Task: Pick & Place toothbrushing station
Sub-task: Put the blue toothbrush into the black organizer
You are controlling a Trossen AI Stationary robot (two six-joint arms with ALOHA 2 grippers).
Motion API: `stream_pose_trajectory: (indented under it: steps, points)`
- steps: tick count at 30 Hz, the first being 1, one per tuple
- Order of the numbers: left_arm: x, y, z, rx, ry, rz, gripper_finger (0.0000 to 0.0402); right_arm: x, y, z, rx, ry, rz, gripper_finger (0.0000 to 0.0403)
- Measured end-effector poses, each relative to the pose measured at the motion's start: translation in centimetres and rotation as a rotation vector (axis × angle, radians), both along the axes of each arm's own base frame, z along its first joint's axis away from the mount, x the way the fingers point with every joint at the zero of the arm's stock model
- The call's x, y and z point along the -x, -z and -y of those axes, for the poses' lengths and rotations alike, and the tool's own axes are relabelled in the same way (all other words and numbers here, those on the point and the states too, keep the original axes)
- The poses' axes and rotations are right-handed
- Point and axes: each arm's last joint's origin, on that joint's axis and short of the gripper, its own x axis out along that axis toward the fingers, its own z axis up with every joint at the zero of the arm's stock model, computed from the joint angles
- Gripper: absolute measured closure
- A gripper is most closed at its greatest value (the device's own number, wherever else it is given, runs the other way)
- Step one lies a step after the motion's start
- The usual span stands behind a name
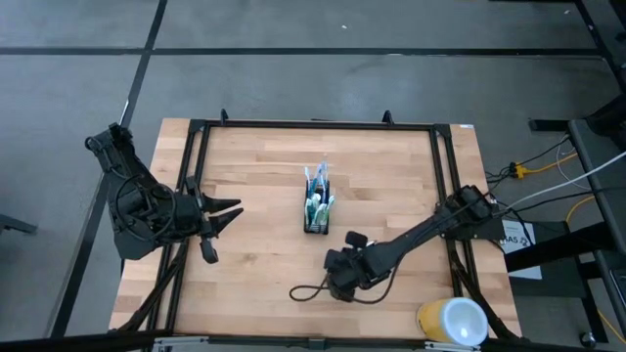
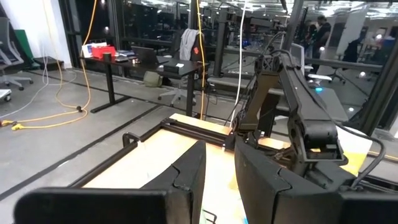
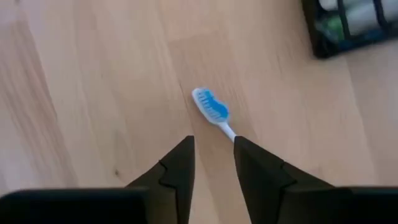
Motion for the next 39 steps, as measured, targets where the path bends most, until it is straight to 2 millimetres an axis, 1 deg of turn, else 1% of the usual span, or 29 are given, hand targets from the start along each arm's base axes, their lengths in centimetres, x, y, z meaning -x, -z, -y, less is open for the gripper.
stream_pose_trajectory:
  steps: [2, 5, 10, 13, 20, 23, 26, 31, 39]
  points:
    - [0.0, 0.0, 0.0, 0.007, -0.001, 0.003, 0.032, -0.3, 0.1, 0.5, 0.014, -0.056, -0.003, 0.0281]
    - [0.0, 0.0, 0.0, 0.014, -0.001, 0.006, 0.032, -1.2, 0.4, 1.6, -0.011, -0.102, 0.011, 0.028]
    - [0.0, 0.0, 0.0, 0.014, -0.001, 0.006, 0.032, -2.3, 1.0, 3.8, -0.04, -0.114, 0.012, 0.0284]
    - [0.0, 0.0, 0.0, 0.013, -0.001, 0.006, 0.0321, -2.7, 1.0, 4.5, -0.089, -0.137, -0.006, 0.0284]
    - [0.0, 0.0, 0.0, 0.013, 0.004, 0.004, 0.0322, -3.0, 1.0, 4.1, -0.142, -0.236, 0.01, 0.0285]
    - [0.0, 0.0, 0.0, 0.009, 0.005, 0.001, 0.0322, -3.1, 1.0, 4.2, -0.134, -0.262, 0.011, 0.0285]
    - [0.0, 0.1, 0.0, 0.006, 0.008, -0.003, 0.0322, -3.5, 1.9, 4.2, -0.129, -0.275, 0.006, 0.0285]
    - [0.0, 0.1, 0.1, 0.026, 0.038, -0.003, 0.0321, -3.7, 4.2, 4.0, -0.162, -0.309, -0.063, 0.0285]
    - [0.0, 0.1, 0.1, 0.029, 0.045, -0.004, 0.0322, -3.9, 5.2, 3.7, -0.157, -0.305, -0.072, 0.0285]
